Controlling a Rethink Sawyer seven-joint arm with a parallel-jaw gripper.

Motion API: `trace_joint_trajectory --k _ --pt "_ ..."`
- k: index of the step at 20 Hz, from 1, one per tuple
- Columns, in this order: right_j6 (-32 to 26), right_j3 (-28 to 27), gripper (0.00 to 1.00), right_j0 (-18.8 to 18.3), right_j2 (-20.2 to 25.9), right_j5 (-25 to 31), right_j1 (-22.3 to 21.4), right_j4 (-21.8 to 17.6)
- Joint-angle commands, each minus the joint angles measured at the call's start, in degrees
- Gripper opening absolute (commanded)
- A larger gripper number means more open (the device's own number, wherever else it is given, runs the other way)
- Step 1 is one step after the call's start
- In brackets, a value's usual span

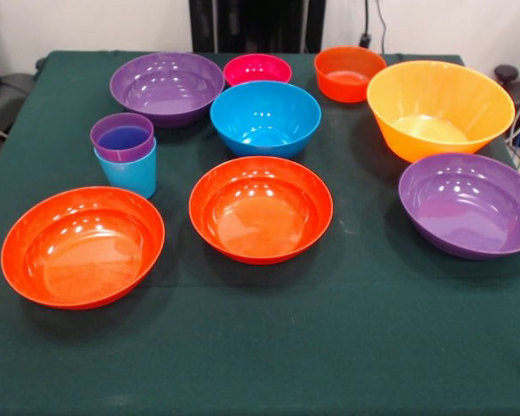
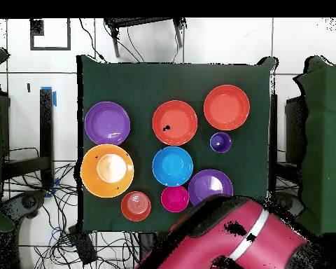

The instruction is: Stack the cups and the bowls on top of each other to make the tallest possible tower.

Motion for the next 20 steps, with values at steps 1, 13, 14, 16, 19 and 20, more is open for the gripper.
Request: trace_joint_trajectory --k 1,13,14,16,19,20 --pt "3.7 -5.7 1.0 2.6 2.6 0.4 11.0 2.5" --pt "8.9 -4.5 1.0 1.3 2.9 -4.5 15.1 7.3" --pt "9.7 -4.2 1.0 0.9 3.2 -4.2 15.1 7.9" --pt "11.0 -3.6 1.0 -0.3 3.4 -4.4 15.8 9.0" --pt "11.2 -2.9 1.0 -0.8 3.3 -5.6 16.7 10.2" --pt "11.3 -2.8 1.0 -1.0 3.2 -6.0 17.2 10.5"
